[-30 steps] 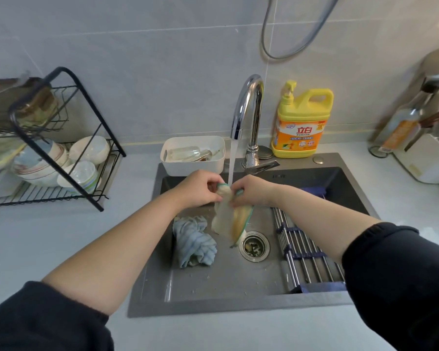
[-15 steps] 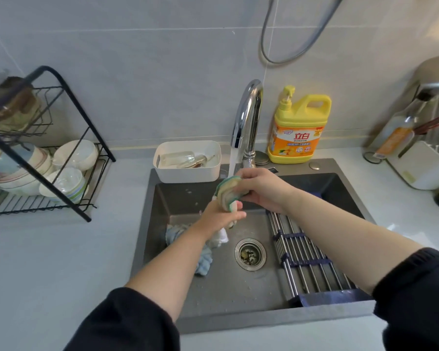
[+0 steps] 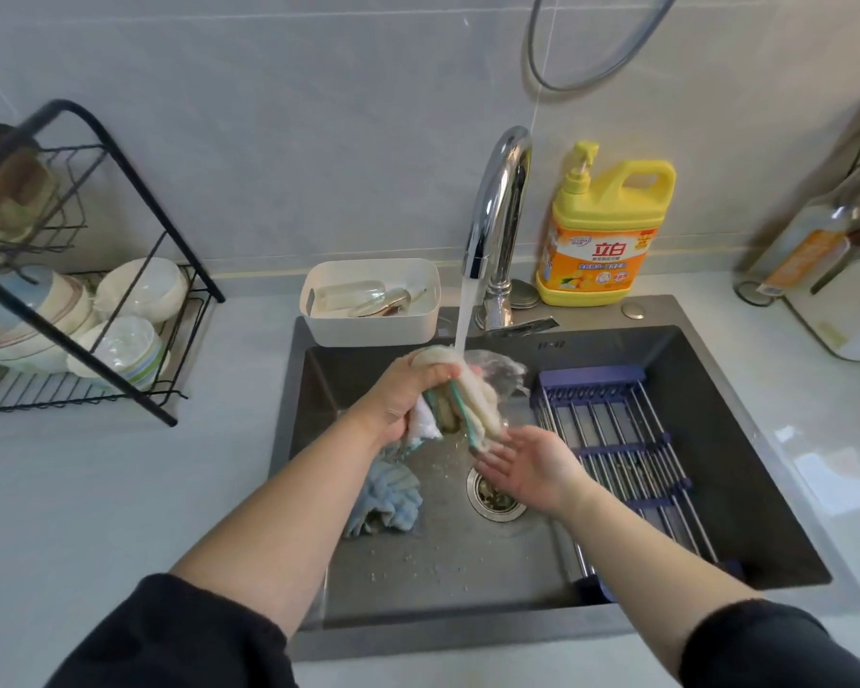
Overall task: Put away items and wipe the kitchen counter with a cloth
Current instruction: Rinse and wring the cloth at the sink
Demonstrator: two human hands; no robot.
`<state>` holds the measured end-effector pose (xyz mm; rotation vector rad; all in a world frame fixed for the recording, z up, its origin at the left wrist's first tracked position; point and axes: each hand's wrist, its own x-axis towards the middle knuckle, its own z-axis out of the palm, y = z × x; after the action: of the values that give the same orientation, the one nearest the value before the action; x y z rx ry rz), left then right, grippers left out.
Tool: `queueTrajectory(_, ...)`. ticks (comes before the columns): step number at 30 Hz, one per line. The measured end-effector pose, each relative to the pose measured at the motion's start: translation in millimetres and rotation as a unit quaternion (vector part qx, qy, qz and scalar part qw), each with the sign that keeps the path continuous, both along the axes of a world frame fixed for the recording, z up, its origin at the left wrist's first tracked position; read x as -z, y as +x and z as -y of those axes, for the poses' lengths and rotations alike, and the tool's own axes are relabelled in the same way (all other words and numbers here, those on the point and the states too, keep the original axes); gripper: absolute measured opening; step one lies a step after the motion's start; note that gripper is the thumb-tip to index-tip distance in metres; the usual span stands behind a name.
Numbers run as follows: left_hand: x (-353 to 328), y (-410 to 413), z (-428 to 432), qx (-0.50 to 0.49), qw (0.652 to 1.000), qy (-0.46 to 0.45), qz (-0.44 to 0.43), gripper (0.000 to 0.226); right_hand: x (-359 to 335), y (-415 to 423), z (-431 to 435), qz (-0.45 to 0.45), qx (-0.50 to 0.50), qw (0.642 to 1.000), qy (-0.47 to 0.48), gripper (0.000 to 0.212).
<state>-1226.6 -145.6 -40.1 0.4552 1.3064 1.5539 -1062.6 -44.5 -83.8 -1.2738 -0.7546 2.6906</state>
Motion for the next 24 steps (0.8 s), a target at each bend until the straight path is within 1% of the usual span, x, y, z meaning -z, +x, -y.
queueTrajectory(1,-3,-1,-2,0.010,1.000,0.004,0.008,0.085,1,-11,0,0.001,0.017,1.000,0.003,0.030)
queueTrajectory(2,-6,-3,-5,0.022,0.999,0.015,0.020,0.081,3,-21,0,-0.011,0.025,1.000,-0.004,0.034)
queueTrajectory(5,-18,-6,-13,0.050,0.996,0.034,0.066,0.045,2,-42,-1,-0.083,0.007,0.993,-0.085,0.055)
queueTrajectory(7,-21,-7,-16,0.064,0.994,0.015,0.084,0.031,2,-49,2,-0.113,-0.036,0.985,-0.127,0.064)
queueTrajectory(9,-25,-7,-20,0.094,0.992,0.001,0.082,0.034,4,-52,3,-0.144,-0.078,0.978,-0.133,0.080)
queueTrajectory(11,-29,-8,-23,0.112,0.992,0.002,0.060,0.039,3,-52,5,-0.177,-0.110,0.969,-0.133,0.087)
queueTrajectory(12,-31,-10,-25,0.108,0.993,0.010,0.050,0.036,3,-49,5,-0.176,-0.119,0.969,-0.124,0.088)
queueTrajectory(14,-32,-14,-27,0.084,0.996,0.025,0.029,0.032,1,-42,1,-0.184,-0.147,0.969,-0.069,0.080)
queueTrajectory(16,-32,-16,-29,0.069,0.997,0.013,0.005,0.033,-7,-37,-1,-0.205,-0.210,0.956,0.000,0.076)
queueTrajectory(17,-31,-14,-30,0.062,0.998,-0.002,-0.003,0.030,-13,-37,1,-0.194,-0.233,0.952,0.038,0.066)
queueTrajectory(18,-29,-12,-32,0.051,0.999,-0.017,-0.007,0.026,-18,-38,2,-0.159,-0.249,0.952,0.085,0.052)
queueTrajectory(19,-28,-8,-35,0.033,0.999,-0.032,-0.005,0.021,-27,-39,5,-0.106,-0.263,0.947,0.151,0.037)
queueTrajectory(20,-25,-5,-38,0.005,0.999,-0.043,0.009,0.019,-33,-41,9,-0.045,-0.285,0.927,0.238,0.027)
queueTrajectory(21,-22,-2,-41,-0.027,0.998,-0.051,0.033,0.019,-37,-43,11,0.009,-0.305,0.892,0.334,0.022)
queueTrajectory(22,-17,0,-44,-0.062,0.995,-0.061,0.056,0.018,-38,-46,14,0.055,-0.305,0.853,0.420,0.020)
queueTrajectory(23,-14,4,-47,-0.091,0.990,-0.072,0.075,0.018,-39,-46,16,0.078,-0.291,0.815,0.494,0.021)
queueTrajectory(24,-12,7,-49,-0.117,0.985,-0.088,0.088,0.019,-38,-45,17,0.094,-0.286,0.761,0.574,0.027)
